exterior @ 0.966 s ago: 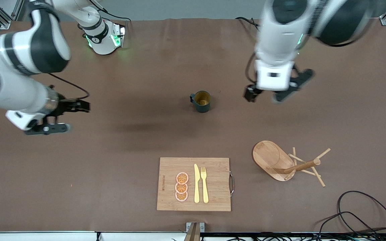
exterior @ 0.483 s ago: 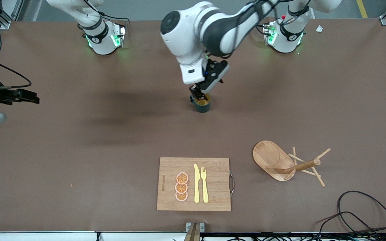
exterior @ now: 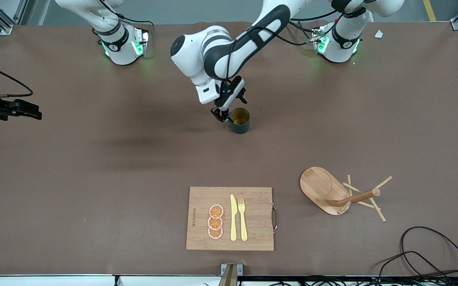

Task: Pass cup and hang on rack
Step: 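Lower the left gripper onto the mug handle while the right gripper withdraws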

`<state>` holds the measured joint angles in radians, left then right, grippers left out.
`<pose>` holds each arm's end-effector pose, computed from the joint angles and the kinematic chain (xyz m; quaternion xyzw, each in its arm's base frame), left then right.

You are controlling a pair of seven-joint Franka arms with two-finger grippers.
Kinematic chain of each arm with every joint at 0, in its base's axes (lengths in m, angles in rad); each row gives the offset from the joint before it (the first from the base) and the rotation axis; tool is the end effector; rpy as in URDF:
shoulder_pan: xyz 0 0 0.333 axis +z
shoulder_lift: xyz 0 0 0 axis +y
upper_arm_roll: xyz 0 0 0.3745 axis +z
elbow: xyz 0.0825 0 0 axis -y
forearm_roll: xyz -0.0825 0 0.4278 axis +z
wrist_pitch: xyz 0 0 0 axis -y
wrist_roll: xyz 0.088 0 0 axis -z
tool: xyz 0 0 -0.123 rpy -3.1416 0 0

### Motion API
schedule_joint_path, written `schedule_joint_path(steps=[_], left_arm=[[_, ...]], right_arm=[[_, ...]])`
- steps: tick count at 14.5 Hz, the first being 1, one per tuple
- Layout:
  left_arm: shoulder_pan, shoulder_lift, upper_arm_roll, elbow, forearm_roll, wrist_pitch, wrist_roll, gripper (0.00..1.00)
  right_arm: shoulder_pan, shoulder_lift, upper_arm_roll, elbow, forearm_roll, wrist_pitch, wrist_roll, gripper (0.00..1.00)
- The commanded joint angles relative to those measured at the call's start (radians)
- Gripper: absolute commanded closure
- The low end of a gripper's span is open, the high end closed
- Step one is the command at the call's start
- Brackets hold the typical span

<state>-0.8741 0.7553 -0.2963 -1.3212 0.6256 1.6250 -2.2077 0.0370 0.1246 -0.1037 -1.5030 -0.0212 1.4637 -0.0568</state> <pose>0.4079 -0.6539 0.2884 -0.8640 -0.4188 -0.2164 0.1768 0.6255 -0.0404 0.6172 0.9965 -0.0053 -0.0824 0.0120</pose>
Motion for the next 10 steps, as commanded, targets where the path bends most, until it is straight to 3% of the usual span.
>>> schedule_joint_path(steps=[1, 3, 10], left_arm=[[-0.090, 0.053, 0.078, 0.043, 0.032, 0.038, -0.056, 0.03], [-0.146, 0.088, 0.118, 0.062, 0.031, 0.062, -0.101, 0.03], [-0.166, 0.203, 0.134, 0.082, 0.036, 0.119, -0.202, 0.04]], right_arm=[[-0.008, -0.007, 0.004, 0.007, 0.021, -0.005, 0.042, 0.00], [-0.009, 0.007, 0.004, 0.062, 0.023, -0.014, 0.032, 0.00], [-0.008, 0.007, 0.004, 0.098, 0.024, -0.071, 0.040, 0.00]])
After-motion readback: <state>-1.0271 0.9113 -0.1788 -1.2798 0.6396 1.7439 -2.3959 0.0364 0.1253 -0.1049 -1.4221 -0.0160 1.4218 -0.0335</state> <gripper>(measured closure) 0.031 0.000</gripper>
